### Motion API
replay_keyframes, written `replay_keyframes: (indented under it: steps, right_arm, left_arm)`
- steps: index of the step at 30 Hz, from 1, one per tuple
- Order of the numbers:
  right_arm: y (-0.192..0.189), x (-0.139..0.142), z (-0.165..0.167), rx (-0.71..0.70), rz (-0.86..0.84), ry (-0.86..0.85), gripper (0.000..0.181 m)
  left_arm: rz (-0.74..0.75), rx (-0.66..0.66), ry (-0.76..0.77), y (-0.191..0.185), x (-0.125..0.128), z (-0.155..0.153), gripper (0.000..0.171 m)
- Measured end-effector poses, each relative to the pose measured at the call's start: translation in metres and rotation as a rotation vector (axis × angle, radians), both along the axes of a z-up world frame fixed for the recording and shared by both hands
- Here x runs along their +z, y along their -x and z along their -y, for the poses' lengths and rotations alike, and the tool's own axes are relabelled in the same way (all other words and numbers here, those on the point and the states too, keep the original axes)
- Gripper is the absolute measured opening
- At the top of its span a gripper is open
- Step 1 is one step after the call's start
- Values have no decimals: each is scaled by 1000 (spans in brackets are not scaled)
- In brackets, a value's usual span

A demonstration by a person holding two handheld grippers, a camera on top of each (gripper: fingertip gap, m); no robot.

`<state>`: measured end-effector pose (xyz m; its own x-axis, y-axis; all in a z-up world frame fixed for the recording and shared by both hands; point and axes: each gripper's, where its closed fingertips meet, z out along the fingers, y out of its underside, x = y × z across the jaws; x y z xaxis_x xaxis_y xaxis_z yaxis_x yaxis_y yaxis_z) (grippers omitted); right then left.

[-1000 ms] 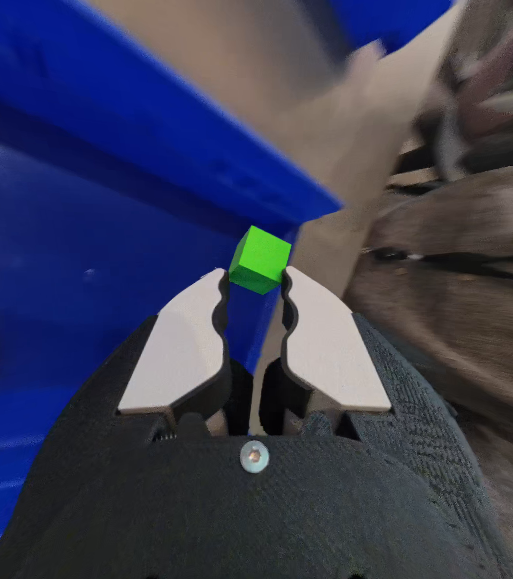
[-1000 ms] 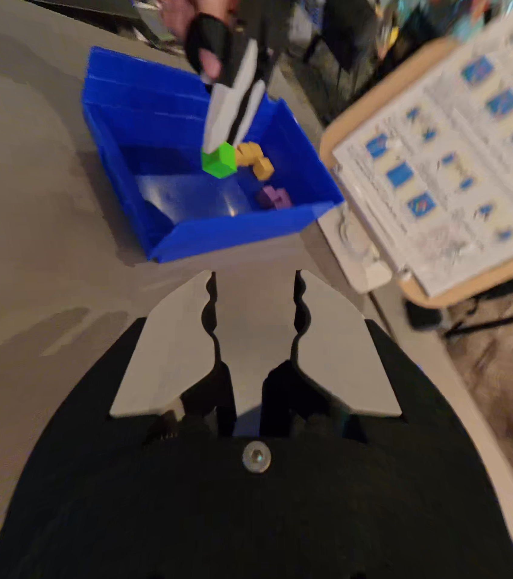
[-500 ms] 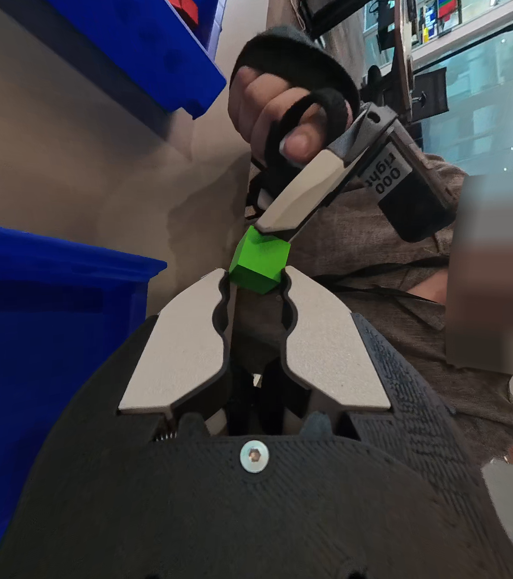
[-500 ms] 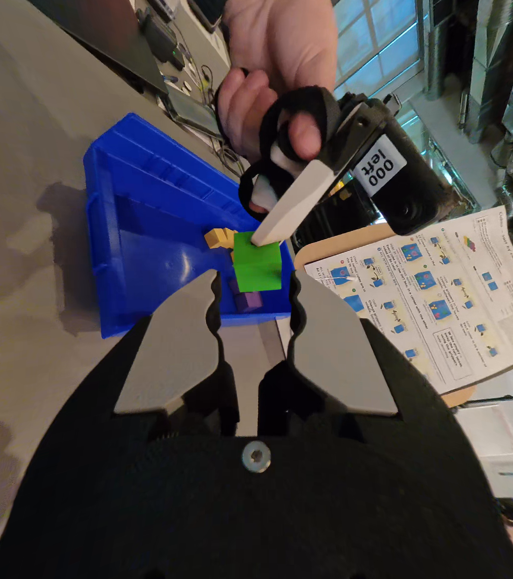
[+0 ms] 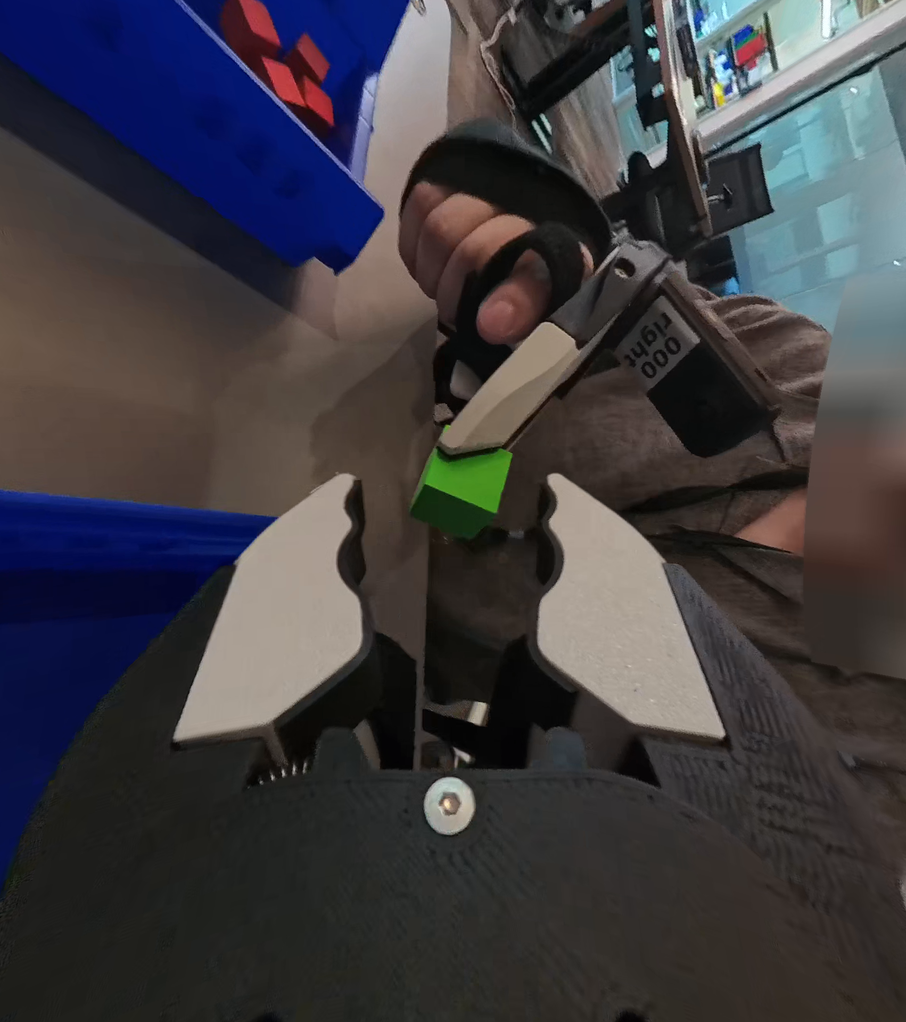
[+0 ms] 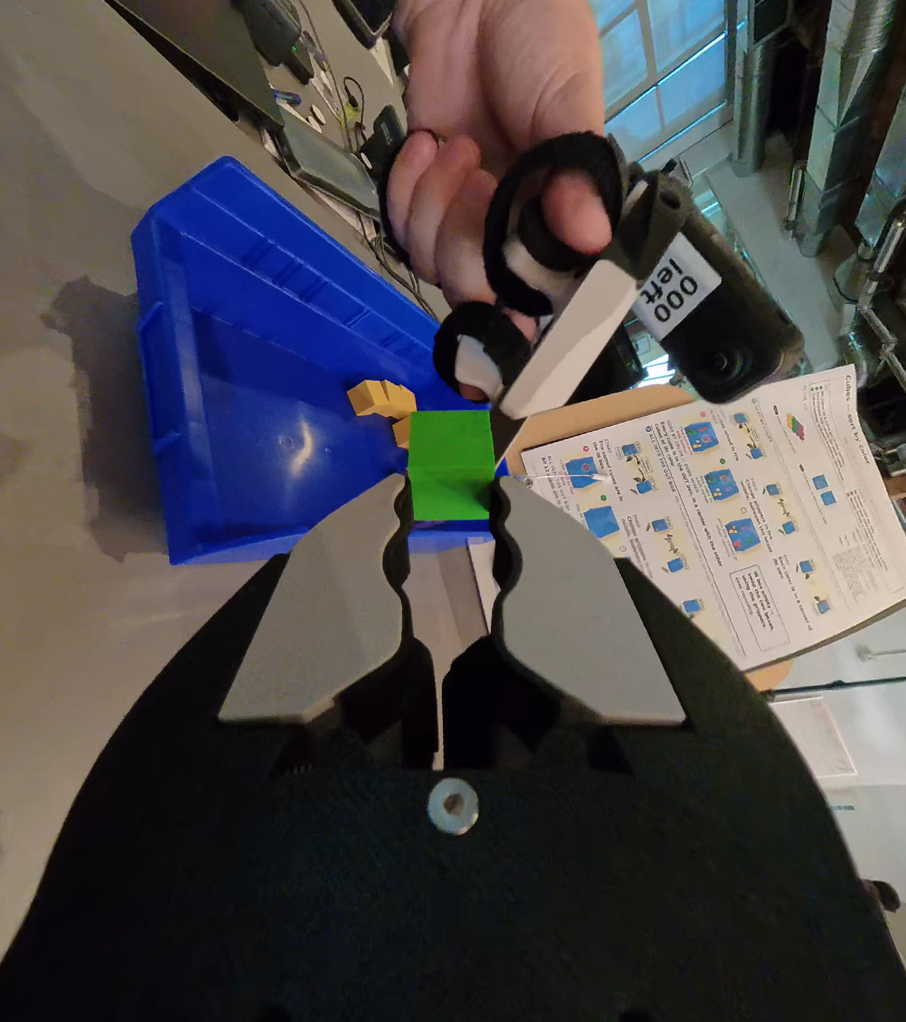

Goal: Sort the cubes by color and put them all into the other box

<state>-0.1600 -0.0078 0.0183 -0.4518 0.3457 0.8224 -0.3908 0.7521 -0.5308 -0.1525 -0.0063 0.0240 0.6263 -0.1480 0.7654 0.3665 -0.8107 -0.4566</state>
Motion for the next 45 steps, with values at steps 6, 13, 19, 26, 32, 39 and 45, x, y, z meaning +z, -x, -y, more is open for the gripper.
replay_keyframes:
  steps: [6,13,19,26,32,39,45]
  right_arm:
    - [-6,25,-56,-128,89,101,26]
    - [17,-12,-228,-711,783,340,26]
    - [24,-85,-272,-937,1199,301,27]
    - [37,-144,-281,-1048,1372,137,27]
    - [46,-160,-284,-1079,1422,119,27]
    - [52,-164,-283,-1074,1428,169,32]
    - [54,-158,-284,-1072,1412,206,40]
  left_arm:
    - [-169,119,-111,21,23,-3,68]
    - [-414,173,-171,12,36,2,59]
    - [-439,176,-133,8,25,2,56]
    - [-446,199,-118,12,26,12,53]
    - [-448,214,-121,15,28,19,52]
    - [-452,217,-126,17,30,21,50]
    - [-453,217,-128,17,31,23,48]
